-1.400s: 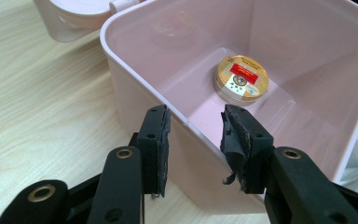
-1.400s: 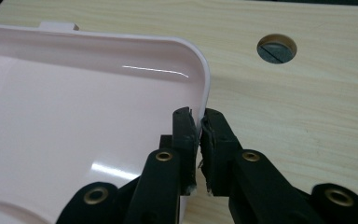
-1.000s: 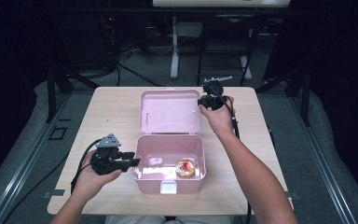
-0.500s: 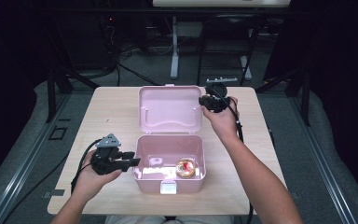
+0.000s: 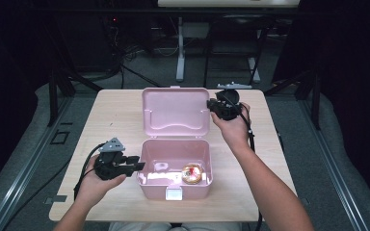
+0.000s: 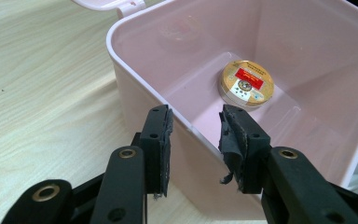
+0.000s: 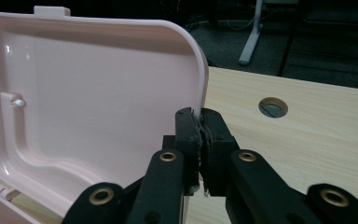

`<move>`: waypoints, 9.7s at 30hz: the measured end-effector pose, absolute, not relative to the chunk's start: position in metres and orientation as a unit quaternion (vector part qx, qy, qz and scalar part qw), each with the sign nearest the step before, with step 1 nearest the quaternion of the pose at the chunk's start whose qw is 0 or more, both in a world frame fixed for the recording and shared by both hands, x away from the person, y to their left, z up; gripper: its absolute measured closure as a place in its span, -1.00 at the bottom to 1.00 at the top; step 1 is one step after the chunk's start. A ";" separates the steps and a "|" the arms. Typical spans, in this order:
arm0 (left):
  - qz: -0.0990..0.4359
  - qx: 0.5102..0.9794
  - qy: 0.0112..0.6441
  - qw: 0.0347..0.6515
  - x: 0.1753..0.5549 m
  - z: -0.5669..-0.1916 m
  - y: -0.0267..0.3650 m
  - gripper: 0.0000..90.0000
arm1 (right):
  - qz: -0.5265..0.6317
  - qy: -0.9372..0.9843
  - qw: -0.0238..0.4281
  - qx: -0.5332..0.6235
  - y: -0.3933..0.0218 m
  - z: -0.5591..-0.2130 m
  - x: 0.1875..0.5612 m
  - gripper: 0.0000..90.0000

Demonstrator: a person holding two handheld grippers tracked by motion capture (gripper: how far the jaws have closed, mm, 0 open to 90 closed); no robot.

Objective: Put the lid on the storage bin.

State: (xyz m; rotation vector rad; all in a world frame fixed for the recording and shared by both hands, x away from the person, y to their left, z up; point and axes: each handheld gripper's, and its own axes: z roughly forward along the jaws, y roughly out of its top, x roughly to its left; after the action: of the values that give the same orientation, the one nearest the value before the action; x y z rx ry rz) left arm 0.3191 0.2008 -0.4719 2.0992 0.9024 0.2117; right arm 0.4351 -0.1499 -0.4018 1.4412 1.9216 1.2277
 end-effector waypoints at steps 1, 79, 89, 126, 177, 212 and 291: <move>0.084 0.834 0.359 0.411 0.319 -0.472 0.201 0.40 | 0.447 0.694 0.221 0.519 -0.150 -0.402 0.433 0.92; 0.218 0.725 0.426 0.496 0.421 -0.400 0.185 0.86 | 0.502 0.666 0.245 0.494 -0.157 -0.405 0.406 0.92; 0.220 0.719 0.424 0.505 0.420 -0.397 0.188 0.88 | 0.507 0.663 0.248 0.492 -0.155 -0.403 0.408 0.93; 0.227 0.718 0.411 0.514 0.407 -0.392 0.191 0.82 | 0.519 0.660 0.255 0.479 -0.154 -0.400 0.398 0.84; 0.220 0.720 0.396 0.526 0.383 -0.391 0.196 0.79 | 0.528 0.666 0.265 0.455 -0.155 -0.401 0.374 0.78; 0.212 0.716 0.383 0.544 0.359 -0.398 0.200 0.75 | 0.543 0.668 0.258 0.438 -0.158 -0.403 0.349 0.70; 0.200 0.744 0.349 0.533 0.300 -0.421 0.209 0.21 | 0.542 0.719 0.226 0.373 -0.175 -0.423 0.287 0.33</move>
State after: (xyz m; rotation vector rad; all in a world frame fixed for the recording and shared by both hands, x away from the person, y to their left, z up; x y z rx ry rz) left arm 0.2997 0.2093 -0.4207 1.7743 0.8313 0.4764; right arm 0.2866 -0.1754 -0.4231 1.0276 1.9815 1.4933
